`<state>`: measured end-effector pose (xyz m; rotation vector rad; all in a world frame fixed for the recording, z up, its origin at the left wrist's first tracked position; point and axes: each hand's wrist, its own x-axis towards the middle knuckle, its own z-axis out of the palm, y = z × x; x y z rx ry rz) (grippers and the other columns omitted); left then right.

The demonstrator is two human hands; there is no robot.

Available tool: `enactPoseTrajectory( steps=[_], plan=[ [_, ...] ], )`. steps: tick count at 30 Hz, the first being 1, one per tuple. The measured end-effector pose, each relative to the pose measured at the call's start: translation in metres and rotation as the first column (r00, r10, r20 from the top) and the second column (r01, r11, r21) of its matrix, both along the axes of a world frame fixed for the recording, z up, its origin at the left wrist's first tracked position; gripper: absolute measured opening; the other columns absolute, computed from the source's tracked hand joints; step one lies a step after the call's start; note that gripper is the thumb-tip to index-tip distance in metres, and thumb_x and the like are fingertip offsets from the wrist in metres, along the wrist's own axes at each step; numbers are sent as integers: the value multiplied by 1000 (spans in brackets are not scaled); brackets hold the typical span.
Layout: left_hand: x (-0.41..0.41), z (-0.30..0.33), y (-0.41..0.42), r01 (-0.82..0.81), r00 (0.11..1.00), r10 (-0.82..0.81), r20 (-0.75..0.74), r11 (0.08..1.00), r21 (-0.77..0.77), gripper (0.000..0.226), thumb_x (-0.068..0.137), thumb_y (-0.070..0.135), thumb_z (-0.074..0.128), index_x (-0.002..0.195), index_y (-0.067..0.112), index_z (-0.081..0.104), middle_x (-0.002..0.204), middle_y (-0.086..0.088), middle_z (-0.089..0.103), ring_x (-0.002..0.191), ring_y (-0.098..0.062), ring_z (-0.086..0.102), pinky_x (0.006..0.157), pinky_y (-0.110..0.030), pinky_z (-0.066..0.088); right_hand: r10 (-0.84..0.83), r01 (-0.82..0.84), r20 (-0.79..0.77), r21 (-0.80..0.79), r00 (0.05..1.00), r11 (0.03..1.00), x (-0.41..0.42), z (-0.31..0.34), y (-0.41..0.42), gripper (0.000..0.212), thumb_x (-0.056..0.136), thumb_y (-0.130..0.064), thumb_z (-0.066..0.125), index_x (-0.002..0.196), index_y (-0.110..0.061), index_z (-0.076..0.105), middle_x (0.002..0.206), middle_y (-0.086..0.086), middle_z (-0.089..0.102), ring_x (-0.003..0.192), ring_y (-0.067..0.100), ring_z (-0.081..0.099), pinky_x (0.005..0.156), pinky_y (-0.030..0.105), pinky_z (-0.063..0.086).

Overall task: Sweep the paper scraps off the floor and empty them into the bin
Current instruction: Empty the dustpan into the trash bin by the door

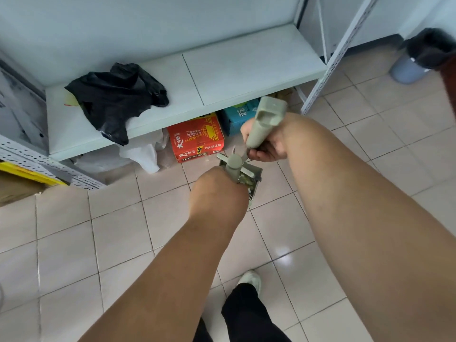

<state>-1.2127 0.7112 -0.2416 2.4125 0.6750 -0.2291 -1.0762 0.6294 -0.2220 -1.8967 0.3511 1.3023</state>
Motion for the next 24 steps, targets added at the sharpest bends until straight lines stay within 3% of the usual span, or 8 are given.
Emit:
enactPoseTrajectory(
  steps=[3, 5, 7, 15, 19, 22, 24],
  plan=[
    [21, -3, -27, 16, 1000, -16, -10, 1000, -7, 22, 76, 20, 54, 60, 21, 39, 58, 6, 46, 51, -9, 42, 41, -22, 24, -18, 18, 8, 19, 1000, 1000, 14, -2, -30, 34, 88, -19, 43, 58, -5, 50, 35, 3, 48, 25, 8, 45, 29, 9, 39],
    [36, -4, -44, 40, 999, -40, -22, 999, -7, 22, 76, 21, 55, 60, 21, 39, 58, 6, 46, 51, -9, 41, 41, -22, 25, -7, 7, 7, 28, 1000, 1000, 26, -2, -51, 54, 88, -16, 42, 36, -6, 56, 34, 2, 47, 24, 6, 45, 30, 8, 37],
    [53, -4, -60, 69, 997, -69, -31, 998, -8, 21, 76, 22, 54, 60, 20, 40, 57, 5, 46, 51, -9, 41, 42, -22, 25, -15, 15, 13, 31, 1000, 999, 39, -1, -70, 63, 85, -13, 45, 22, -8, 52, 33, 1, 47, 25, 6, 44, 31, 8, 35],
    [135, -1, -110, 190, 979, -192, -60, 981, -45, 18, 75, 23, 53, 62, 20, 40, 60, 3, 48, 52, -12, 44, 42, -23, 25, -106, 106, 22, 11, 994, 994, 115, 1, -132, 63, 85, -16, 44, 23, -8, 56, 34, 1, 47, 25, 6, 43, 28, 8, 34],
    [188, 5, -133, 246, 966, -246, -75, 969, -17, 21, 77, 25, 53, 62, 22, 39, 60, 5, 47, 51, -10, 42, 40, -22, 23, -135, 135, 46, 22, 990, 991, 161, 7, -163, 55, 83, -13, 47, 30, -9, 60, 36, 0, 47, 27, 6, 41, 29, 9, 33],
    [225, 8, -152, 280, 957, -281, -69, 959, -32, 19, 77, 25, 53, 63, 22, 40, 60, 5, 48, 51, -10, 44, 40, -22, 24, -161, 161, 47, 10, 986, 987, 197, 12, -186, 36, 82, -15, 47, 49, -6, 56, 38, 2, 47, 27, 7, 41, 29, 9, 32],
    [247, 11, -164, 298, 952, -301, -63, 953, -50, 20, 77, 24, 53, 62, 22, 41, 59, 6, 49, 51, -10, 45, 40, -21, 24, -122, 123, 42, -10, 992, 992, 218, 13, -198, 42, 82, -17, 47, 43, -8, 59, 36, 0, 49, 26, 6, 41, 30, 7, 32]
  ],
)
